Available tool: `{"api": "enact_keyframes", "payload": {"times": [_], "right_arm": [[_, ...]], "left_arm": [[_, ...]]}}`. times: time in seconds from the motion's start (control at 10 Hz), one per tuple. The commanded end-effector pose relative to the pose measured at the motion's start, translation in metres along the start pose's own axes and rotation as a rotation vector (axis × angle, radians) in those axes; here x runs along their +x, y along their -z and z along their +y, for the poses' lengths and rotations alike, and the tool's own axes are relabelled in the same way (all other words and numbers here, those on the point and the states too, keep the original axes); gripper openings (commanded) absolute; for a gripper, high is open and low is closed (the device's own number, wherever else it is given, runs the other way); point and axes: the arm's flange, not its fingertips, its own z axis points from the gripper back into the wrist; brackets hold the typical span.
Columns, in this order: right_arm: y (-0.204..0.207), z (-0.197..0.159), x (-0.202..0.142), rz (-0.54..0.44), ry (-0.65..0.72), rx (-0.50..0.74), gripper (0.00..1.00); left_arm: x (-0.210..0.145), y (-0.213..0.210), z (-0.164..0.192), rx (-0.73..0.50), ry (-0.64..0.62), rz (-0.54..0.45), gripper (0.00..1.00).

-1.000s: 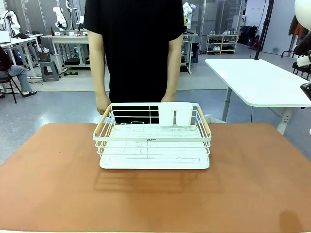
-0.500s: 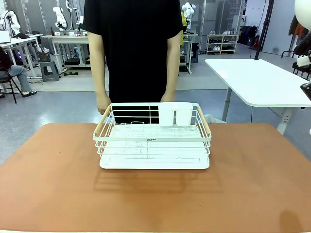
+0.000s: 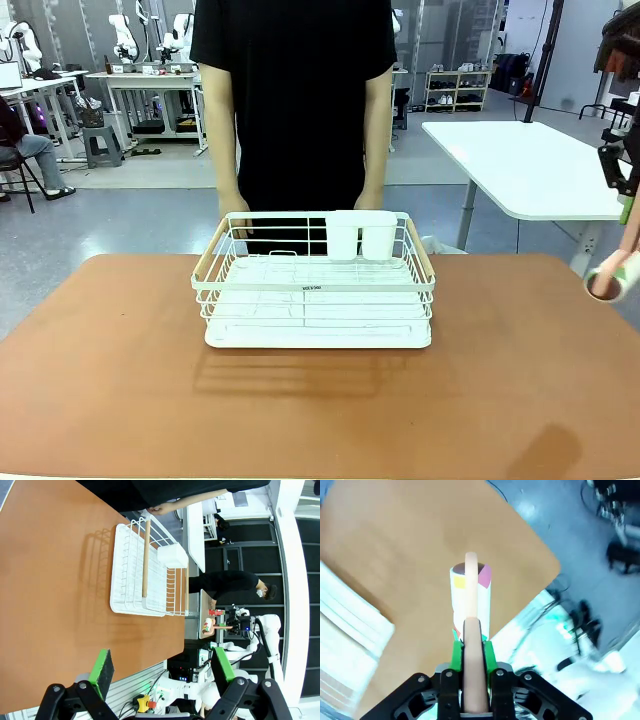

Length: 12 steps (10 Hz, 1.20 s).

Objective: Clean the table.
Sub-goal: Place the Lint Roller down when the Dish drying rack is positioned in the middle of the table.

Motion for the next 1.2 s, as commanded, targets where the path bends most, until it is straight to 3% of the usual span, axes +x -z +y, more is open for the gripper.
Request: {"api": "enact_keyframes", "payload": {"times": [0.0, 0.1, 0.2, 0.4, 0.5, 0.6, 0.9, 1.1], "right_arm": [[0.007, 0.014, -0.006, -0.118, 0.604, 0.153, 0.21], [0.009, 0.023, -0.002, -0.061, 0.711, 0.177, 0.21], [0.016, 0.034, 0.002, -0.086, 0.842, 0.226, 0.21], [0.034, 0.052, 0.006, -0.149, 0.857, 0.343, 0.21], [0.04, 0.056, 0.011, -0.123, 0.888, 0.391, 0.21], [0.051, 0.062, 0.015, -0.099, 0.865, 0.446, 0.21], [0.104, 0.081, 0.023, -0.074, 0.683, 0.409, 0.21], [0.126, 0.092, 0.031, -0.086, 0.655, 0.438, 0.21]], "left_arm": [[0.001, -0.003, -0.002, -0.026, 0.019, -0.006, 1.0], [0.001, -0.003, -0.002, -0.026, 0.019, -0.006, 1.0], [0.001, -0.003, -0.002, -0.026, 0.019, -0.006, 1.0], [0.001, -0.003, -0.002, -0.026, 0.019, -0.006, 1.0], [0.001, -0.003, -0.002, -0.026, 0.019, -0.006, 1.0], [0.001, -0.003, -0.002, -0.026, 0.019, -0.006, 1.0], [0.001, -0.003, -0.002, -0.026, 0.019, -0.006, 1.0], [0.001, -0.003, -0.002, -0.026, 0.019, -0.006, 1.0]]}}
